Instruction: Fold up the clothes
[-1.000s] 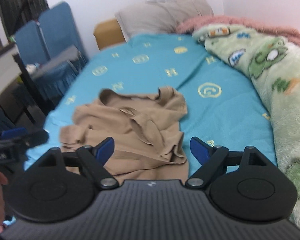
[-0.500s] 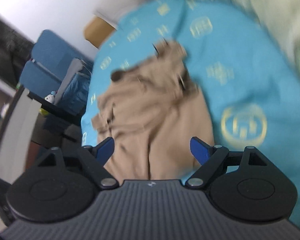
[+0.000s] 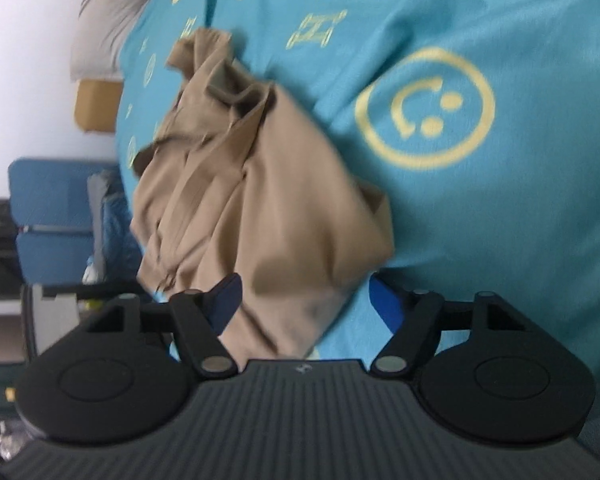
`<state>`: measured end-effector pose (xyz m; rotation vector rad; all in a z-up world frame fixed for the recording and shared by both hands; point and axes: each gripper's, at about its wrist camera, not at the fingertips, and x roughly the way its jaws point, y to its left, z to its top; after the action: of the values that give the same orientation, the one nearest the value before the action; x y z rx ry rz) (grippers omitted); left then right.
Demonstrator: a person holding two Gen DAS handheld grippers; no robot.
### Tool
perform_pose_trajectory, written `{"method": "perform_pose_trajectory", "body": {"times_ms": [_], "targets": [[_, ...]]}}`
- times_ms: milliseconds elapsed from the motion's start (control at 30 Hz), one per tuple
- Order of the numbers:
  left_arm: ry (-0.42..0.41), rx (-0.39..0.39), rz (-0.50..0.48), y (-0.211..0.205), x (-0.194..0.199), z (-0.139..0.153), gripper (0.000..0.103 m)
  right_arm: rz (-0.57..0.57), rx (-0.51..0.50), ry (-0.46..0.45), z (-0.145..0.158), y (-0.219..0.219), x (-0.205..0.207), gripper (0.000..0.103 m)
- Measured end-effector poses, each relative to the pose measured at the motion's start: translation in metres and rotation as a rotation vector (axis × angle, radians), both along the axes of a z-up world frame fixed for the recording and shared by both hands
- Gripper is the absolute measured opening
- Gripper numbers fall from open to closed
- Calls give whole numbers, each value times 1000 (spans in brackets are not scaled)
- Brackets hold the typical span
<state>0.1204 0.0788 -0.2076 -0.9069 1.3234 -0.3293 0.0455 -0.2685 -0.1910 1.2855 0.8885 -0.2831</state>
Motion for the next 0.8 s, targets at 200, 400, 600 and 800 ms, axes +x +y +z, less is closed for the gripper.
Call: {"method": "perform_pose_trajectory", "body": {"times_ms": [200,400,600,800], "targets": [[-20,-92,116,15,4,-5,93,-29,-116,-22,9,-2,9,18],[-17,-61,180,27,4,-7,61,-54,-142,-171,27,-8,4,8],[-7,-7,231,37,2,-9,32,-66,-161,-185,32,-15,9,8],[-29,14,273,43,1,-5,23,-82,-158,-176,32,-19,5,7]]}}
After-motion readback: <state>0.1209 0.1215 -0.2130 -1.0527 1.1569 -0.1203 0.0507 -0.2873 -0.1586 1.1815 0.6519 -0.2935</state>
